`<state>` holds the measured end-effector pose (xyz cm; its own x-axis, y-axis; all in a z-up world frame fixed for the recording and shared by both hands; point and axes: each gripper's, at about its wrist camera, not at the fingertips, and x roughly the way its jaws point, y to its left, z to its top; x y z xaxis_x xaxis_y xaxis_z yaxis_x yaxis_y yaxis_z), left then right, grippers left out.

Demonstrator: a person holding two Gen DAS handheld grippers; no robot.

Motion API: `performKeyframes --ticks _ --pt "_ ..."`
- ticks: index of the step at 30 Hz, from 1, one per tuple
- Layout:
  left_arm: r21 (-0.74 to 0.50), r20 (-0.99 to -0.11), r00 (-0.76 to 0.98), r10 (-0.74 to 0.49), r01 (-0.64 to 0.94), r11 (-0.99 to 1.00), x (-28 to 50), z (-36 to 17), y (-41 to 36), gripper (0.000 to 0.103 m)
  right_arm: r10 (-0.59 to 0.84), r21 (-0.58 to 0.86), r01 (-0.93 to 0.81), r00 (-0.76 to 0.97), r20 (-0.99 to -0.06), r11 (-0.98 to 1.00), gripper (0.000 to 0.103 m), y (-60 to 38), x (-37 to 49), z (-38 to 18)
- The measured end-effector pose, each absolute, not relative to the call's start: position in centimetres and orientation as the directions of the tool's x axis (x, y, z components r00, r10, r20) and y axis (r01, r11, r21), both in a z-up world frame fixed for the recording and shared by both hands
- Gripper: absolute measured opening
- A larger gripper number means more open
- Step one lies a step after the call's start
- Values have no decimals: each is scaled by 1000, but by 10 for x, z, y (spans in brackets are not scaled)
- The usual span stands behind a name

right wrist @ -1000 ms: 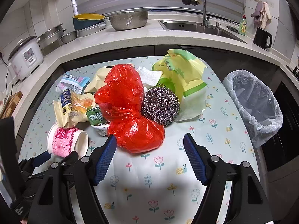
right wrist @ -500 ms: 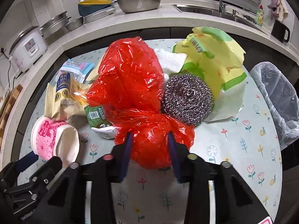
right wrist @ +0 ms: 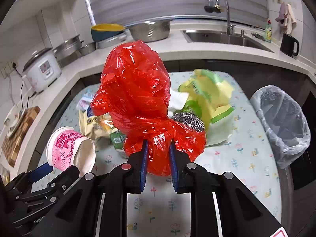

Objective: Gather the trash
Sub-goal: 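Carry the pink cup and red bag to the bin and drop the cup in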

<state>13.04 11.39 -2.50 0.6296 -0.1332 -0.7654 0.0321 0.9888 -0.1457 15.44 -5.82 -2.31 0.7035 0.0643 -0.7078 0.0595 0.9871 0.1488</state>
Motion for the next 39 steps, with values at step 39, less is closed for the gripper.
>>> performKeyframes --ticks 39 --pt "-152 -662 545 -515 574 804 132 39 -184 82 -322 193 543 709 -628 817 19 -314 31 7"
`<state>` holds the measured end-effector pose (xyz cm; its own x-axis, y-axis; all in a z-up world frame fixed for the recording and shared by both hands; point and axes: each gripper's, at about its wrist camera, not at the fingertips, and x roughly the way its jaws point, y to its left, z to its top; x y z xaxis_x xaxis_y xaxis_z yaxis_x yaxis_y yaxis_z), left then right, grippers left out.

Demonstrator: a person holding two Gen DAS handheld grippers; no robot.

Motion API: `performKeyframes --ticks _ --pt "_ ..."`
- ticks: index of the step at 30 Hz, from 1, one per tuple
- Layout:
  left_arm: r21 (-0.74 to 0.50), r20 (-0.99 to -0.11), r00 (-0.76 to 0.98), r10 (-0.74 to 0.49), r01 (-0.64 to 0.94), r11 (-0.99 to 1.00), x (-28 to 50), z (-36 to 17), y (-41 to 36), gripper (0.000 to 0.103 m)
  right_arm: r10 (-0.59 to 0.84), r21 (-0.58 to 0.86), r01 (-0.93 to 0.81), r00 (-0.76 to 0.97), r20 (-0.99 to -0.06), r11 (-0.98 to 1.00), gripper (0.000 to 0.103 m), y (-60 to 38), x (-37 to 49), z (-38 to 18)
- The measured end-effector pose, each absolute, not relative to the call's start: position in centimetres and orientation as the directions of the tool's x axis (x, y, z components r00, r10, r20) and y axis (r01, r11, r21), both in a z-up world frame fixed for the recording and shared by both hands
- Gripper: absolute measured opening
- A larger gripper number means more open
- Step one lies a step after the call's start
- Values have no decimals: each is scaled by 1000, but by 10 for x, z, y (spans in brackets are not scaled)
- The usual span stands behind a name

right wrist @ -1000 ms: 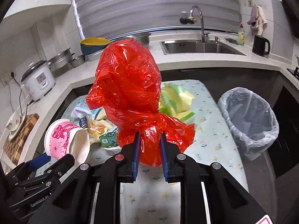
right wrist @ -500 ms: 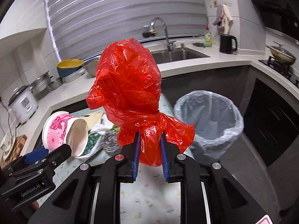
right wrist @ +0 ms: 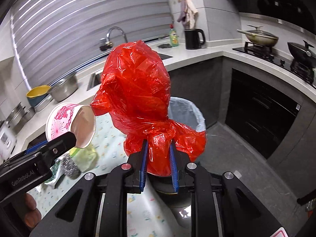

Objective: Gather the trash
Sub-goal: 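Carry the pink cup and red bag to the bin and drop the cup in, then release the red bag into the bin with the right tool and return both tools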

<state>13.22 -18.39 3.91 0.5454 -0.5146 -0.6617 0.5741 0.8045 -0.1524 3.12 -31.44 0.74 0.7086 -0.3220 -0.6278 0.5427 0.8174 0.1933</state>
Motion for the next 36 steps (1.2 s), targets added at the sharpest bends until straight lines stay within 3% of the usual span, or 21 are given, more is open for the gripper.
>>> performKeyframes --ticks 16,31,34,36 --pt "-174 -704 454 -546 635 753 200 -5 -271 82 -367 195 624 653 -662 757 19 -369 57 -26" --pt "-178 -705 520 -482 528 830 229 -11 -230 87 -336 186 583 668 -664 791 21 -365 111 -30" --pt "-156 -698 547 -463 515 843 231 -9 -221 88 -318 196 565 680 -660 801 27 -364 125 -30" --pt "-148 -693 560 -453 505 850 232 -7 -215 87 -303 206 549 692 -655 810 44 -366 135 -32"
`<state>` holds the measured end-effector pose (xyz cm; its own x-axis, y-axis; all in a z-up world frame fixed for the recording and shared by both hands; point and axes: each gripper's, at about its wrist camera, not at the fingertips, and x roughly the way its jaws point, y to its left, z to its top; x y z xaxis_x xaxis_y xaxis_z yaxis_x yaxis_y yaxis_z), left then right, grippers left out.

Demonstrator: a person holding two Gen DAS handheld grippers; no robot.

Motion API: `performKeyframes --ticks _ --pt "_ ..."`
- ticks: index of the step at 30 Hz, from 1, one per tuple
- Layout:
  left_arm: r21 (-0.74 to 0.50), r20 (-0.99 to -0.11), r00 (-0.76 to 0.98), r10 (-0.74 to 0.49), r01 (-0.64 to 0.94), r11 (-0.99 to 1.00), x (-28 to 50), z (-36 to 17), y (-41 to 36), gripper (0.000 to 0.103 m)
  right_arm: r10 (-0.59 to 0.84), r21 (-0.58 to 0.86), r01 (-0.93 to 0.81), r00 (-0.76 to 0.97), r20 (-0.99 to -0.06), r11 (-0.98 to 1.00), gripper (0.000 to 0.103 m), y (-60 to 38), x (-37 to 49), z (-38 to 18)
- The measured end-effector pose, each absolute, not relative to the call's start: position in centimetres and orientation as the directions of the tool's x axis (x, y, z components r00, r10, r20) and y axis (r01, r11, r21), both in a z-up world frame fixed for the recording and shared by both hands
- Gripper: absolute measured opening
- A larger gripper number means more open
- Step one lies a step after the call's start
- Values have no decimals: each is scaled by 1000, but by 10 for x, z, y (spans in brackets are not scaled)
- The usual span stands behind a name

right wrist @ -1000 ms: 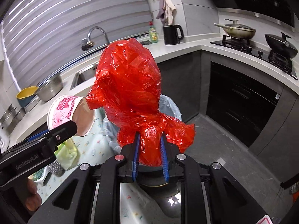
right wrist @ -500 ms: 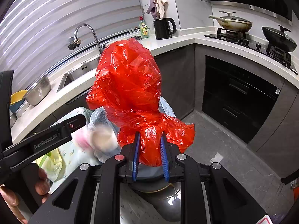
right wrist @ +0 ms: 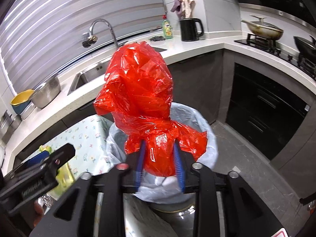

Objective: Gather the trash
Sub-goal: 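Release the red bag into the bin with the right tool and return both tools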

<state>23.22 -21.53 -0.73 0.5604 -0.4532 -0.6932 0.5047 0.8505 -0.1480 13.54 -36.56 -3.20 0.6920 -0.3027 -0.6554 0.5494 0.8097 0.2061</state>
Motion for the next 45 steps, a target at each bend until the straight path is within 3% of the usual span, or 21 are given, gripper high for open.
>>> performKeyframes --ticks 2,8,22,45 --pt "-148 -691 567 -449 497 855 235 -6 -211 88 -304 200 541 699 -648 817 58 -364 146 -35" --pt "-126 -683 595 -424 475 871 233 -3 -196 88 -325 165 538 695 -641 826 62 -350 158 -29" --pt "-135 -665 639 -387 407 904 213 19 -136 93 -291 164 474 741 -606 865 68 -291 128 12" --pt "-144 -668 689 -280 250 957 184 28 -12 93 -181 132 338 748 -639 932 69 -176 121 13"
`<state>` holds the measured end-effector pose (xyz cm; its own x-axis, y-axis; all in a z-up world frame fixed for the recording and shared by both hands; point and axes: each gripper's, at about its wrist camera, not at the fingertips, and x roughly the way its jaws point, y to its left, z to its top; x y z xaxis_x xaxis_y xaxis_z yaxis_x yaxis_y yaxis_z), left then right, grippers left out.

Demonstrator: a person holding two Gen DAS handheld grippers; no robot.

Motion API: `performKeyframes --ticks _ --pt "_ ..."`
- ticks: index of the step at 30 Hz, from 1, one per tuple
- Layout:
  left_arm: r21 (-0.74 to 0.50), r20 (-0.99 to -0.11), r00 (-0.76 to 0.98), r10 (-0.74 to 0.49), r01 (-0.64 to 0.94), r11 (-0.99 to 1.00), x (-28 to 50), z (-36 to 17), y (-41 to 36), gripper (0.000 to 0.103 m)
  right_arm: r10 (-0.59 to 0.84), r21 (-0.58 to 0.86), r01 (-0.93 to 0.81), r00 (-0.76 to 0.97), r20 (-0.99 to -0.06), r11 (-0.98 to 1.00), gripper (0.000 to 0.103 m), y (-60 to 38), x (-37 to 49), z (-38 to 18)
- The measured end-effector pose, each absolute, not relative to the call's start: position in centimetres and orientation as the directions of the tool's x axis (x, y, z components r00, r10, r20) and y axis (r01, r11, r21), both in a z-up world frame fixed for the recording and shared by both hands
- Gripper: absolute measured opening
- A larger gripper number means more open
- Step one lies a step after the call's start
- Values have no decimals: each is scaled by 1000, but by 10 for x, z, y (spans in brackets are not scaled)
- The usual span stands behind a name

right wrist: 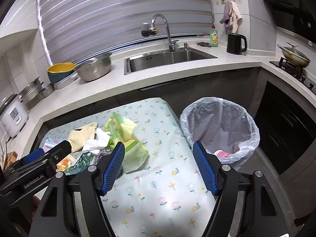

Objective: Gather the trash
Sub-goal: 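Release the red bag into the bin with the right tool and return both tools, then reach the left tool toward the yellow snack wrapper and close on it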

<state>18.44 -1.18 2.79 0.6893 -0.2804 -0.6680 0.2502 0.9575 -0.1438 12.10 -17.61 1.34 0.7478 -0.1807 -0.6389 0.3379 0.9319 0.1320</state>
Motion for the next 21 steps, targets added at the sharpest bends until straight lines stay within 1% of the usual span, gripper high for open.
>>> performKeyframes --ticks 14,21 --pt "-169 -698 678 -230 156 973 185 8 51 93 -120 110 256 737 -665 960 69 -122 138 2" --pt "-185 -742 643 -191 77 980 194 -22 91 93 -95 108 231 721 -686 967 69 -108 153 -13"
